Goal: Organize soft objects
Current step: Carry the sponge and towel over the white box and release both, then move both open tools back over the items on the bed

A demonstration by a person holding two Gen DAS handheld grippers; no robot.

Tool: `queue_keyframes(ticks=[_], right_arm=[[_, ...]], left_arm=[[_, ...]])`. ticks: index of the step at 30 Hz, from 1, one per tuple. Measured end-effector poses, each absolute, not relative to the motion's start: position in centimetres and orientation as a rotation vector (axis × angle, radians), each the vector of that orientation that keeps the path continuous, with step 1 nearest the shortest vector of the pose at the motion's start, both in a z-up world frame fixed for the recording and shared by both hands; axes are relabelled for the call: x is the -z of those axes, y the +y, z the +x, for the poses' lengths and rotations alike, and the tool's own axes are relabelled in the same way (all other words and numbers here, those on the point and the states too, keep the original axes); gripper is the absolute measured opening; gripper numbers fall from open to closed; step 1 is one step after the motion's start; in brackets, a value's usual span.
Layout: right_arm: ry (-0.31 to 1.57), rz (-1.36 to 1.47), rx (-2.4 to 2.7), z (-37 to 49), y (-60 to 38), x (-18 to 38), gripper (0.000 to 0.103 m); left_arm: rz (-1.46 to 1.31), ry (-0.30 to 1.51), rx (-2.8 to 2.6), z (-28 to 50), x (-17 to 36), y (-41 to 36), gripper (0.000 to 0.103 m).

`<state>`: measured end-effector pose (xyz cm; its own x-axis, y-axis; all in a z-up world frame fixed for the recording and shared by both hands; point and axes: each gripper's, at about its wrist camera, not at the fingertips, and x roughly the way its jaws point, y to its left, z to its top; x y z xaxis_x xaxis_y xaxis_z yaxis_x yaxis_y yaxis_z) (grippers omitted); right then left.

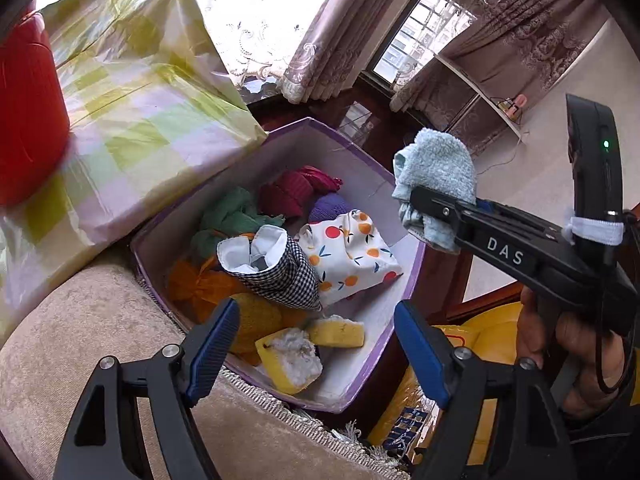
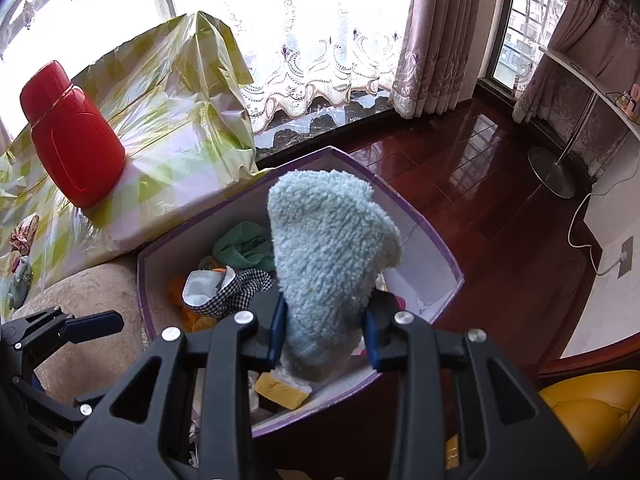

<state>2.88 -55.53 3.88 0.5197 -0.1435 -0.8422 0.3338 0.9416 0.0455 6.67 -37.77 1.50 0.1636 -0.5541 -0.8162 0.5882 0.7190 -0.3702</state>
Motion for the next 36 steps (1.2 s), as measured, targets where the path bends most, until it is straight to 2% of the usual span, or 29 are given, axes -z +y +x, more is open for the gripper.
queue_keyframes(ticks=[6,17,30,36], right_arm=[[1.001,0.208,0.277,2.8,-54.9,-3.3,0.065],[0.976,0.177,0.255,4.3,-52.9,-4.3,0.066],[0.913,0.048,0.026,7.2,-42.4,-5.9,0.066],[0.934,0.015,-0.087,8.6,-37.5,-5.6,0.067]], left_arm=[[-0.016,1.074,0.666,8.9,-2.4,-34.0,0.08],[-0.056,0.961,0.46,10.0,-3.9,-26.4,0.08],[-0.085,0.903,0.227,9.6,-4.3,-16.0,0.08],[-0.114,0.936,0.119,9.6,-3.6,-10.1,0.08]])
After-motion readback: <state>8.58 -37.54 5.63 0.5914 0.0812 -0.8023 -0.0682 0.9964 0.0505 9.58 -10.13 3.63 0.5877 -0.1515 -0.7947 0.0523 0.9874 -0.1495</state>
